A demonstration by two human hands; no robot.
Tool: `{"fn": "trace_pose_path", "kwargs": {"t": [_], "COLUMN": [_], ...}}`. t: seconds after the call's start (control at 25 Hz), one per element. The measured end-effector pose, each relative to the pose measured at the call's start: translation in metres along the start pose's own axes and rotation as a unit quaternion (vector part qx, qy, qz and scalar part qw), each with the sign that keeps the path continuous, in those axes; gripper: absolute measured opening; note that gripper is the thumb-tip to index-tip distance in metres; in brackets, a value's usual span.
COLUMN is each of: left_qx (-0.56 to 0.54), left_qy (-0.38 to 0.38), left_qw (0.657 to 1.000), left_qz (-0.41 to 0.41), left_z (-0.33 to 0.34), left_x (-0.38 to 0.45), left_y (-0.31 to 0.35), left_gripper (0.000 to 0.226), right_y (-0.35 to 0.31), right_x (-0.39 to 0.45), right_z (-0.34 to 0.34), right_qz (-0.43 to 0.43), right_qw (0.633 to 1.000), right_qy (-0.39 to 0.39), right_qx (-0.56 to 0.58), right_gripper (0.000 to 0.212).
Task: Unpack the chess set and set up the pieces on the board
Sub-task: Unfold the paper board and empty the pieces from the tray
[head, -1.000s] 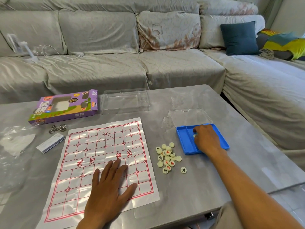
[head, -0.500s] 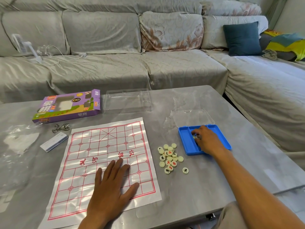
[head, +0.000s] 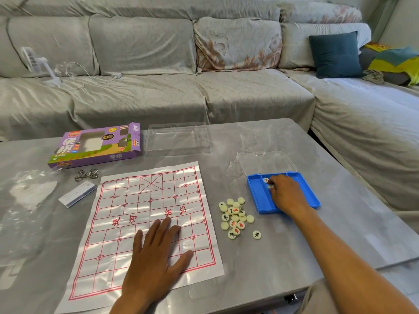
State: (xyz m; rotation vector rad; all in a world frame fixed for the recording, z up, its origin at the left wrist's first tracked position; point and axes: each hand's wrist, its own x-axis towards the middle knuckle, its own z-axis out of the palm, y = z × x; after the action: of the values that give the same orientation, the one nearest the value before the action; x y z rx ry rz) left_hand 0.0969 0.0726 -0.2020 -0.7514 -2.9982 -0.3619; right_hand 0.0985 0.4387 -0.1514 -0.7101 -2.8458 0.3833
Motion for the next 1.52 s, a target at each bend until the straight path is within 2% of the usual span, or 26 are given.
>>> {"fn": "trace_pose_path", "kwargs": {"t": [0.08,0.12,0.2,0.36,0.4,0.48,0.52,0.56,0.64,0.68,0.72,0.96,1.12,1.32,1.52], "left_qx": [0.004,0.005,0.005,-0.001,-0.002,-0.01,-0.014,-0.015,-0.017,-0.017,-0.016,-0.002,0.006,0.007,0.004], "left_qy": [0.0,-0.001,-0.009,-0.007,-0.008,-0.009,-0.006,-0.002,0.0,-0.001,-0.004,-0.008,-0.007,0.002,-0.011], "left_qw": [1.0,1.0,1.0,1.0,1.0,1.0,1.0,1.0,1.0,1.0,1.0,1.0,1.0,1.0,1.0], "left_qz": [0.001,0.002,0.003,-0.002,-0.002,-0.003,-0.003,-0.002,-0.002,-0.002,-0.003,0.002,0.008,0.005,0.002], "left_z": [0.0,0.0,0.0,0.0,-0.002,-0.004,-0.005,-0.005,-0.006,-0.006,-0.006,-0.002,0.001,0.001,-0.001], "left_x": [0.0,0.0,0.001,0.0,-0.001,-0.001,-0.001,-0.001,-0.001,0.0,0.0,-0.001,0.0,0.001,0.0], "left_y": [0.0,0.0,-0.001,-0.001,0.0,0.002,0.002,0.002,0.003,0.003,0.002,0.0,0.0,0.0,0.0], "left_gripper": [0.078,0.077,0.079,0.082,0.084,0.089,0.091,0.092,0.09,0.089,0.088,0.077,0.072,0.077,0.077], "right_y": [-0.012,-0.024,-0.051,-0.066,-0.06,-0.038,-0.024,-0.01,0.009,0.012,0.013,0.009,0.014,0.008,0.006], "right_x": [-0.003,-0.007,-0.02,-0.028,-0.024,-0.015,-0.011,-0.009,-0.009,-0.01,-0.01,-0.002,0.0,-0.001,-0.001], "right_z": [-0.006,-0.01,-0.01,0.002,-0.004,-0.017,-0.022,-0.026,-0.029,-0.028,-0.026,-0.01,-0.008,-0.014,-0.009], "right_qz": [-0.022,-0.048,-0.103,-0.14,-0.129,-0.066,-0.024,0.013,0.051,0.048,0.043,0.031,0.045,-0.011,-0.022], "right_qw": [0.995,0.988,0.979,0.974,0.973,0.978,0.983,0.989,0.992,0.988,0.985,0.997,0.996,0.993,0.994], "right_qy": [0.043,0.039,-0.019,-0.132,-0.124,-0.035,0.01,0.015,-0.092,-0.146,-0.166,-0.075,-0.073,-0.118,-0.1], "right_qx": [0.093,0.142,0.177,0.12,0.147,0.197,0.182,0.148,0.068,0.034,0.015,-0.004,0.018,-0.016,-0.036], "right_gripper": [0.015,0.013,0.014,0.018,0.015,0.009,0.012,0.02,0.04,0.044,0.045,0.023,0.023,0.041,0.03]}}
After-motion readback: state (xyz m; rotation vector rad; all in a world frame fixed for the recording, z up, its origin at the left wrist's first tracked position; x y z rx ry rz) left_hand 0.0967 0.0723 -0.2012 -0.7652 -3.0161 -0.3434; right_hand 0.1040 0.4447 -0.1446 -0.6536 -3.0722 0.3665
